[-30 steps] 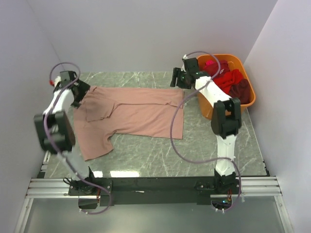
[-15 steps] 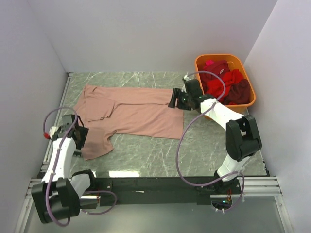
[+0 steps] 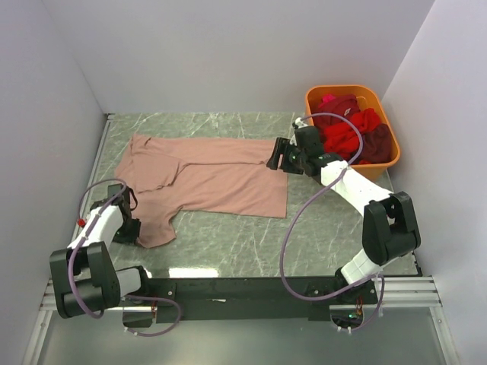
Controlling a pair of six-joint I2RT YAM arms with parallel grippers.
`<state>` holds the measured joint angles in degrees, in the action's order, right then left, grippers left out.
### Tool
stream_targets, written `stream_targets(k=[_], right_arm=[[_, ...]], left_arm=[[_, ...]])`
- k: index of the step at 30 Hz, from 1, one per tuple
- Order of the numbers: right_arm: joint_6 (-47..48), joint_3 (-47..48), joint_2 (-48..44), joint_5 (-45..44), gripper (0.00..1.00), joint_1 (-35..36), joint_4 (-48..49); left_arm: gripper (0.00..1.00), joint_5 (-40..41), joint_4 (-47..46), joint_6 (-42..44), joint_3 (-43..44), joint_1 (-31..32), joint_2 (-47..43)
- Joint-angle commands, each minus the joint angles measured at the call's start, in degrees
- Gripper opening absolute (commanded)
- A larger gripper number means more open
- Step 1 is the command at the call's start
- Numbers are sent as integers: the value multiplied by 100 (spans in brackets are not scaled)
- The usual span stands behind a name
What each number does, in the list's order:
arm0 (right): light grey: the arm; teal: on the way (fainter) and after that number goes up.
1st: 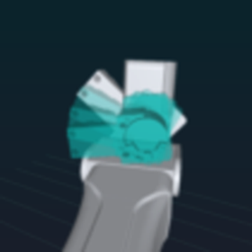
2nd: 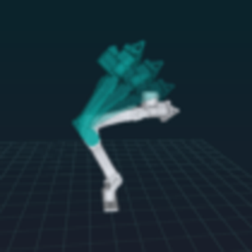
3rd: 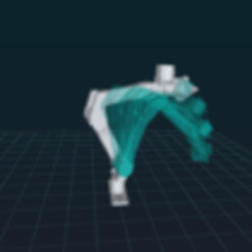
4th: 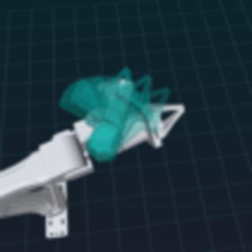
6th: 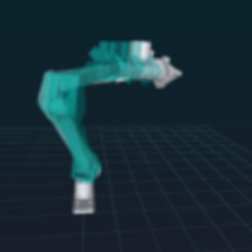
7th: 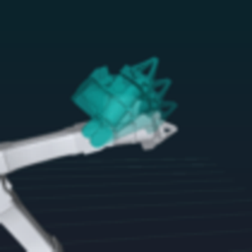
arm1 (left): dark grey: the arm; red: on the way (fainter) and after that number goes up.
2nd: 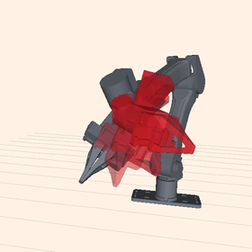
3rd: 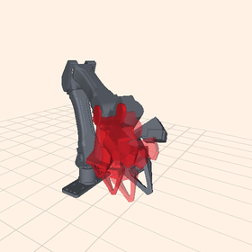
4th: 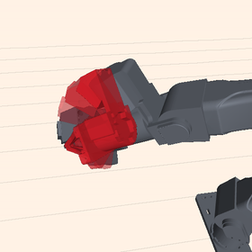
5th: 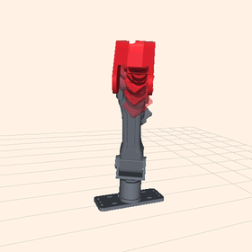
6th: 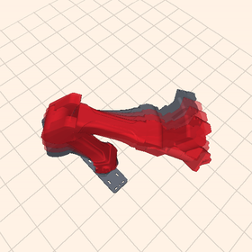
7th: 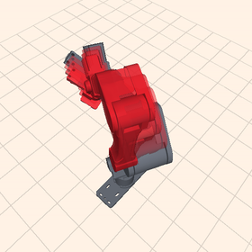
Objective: Fold and stack the t-shirts
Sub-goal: Fold the tshirt
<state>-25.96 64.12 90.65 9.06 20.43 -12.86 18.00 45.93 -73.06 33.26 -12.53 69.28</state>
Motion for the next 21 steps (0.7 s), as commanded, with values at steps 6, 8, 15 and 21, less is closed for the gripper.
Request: stream_targets(k=[6,8,15,21], right_arm=[[-59,-276,-258,-220,73,-30,-172],[-67,-478,-424,-308,73,93,-348],[-340,-1304,-935,-713,72,786,-1007],[-612,-1929,-1059,-669,70,981,-955]], left_arm=[[1,-7,-198,63,-223,5,-273],[1,-7,-146,90,-144,5,-370],[1,-173,-58,318,93,14,-853],[1,-262,-383,626,137,23,-1047]])
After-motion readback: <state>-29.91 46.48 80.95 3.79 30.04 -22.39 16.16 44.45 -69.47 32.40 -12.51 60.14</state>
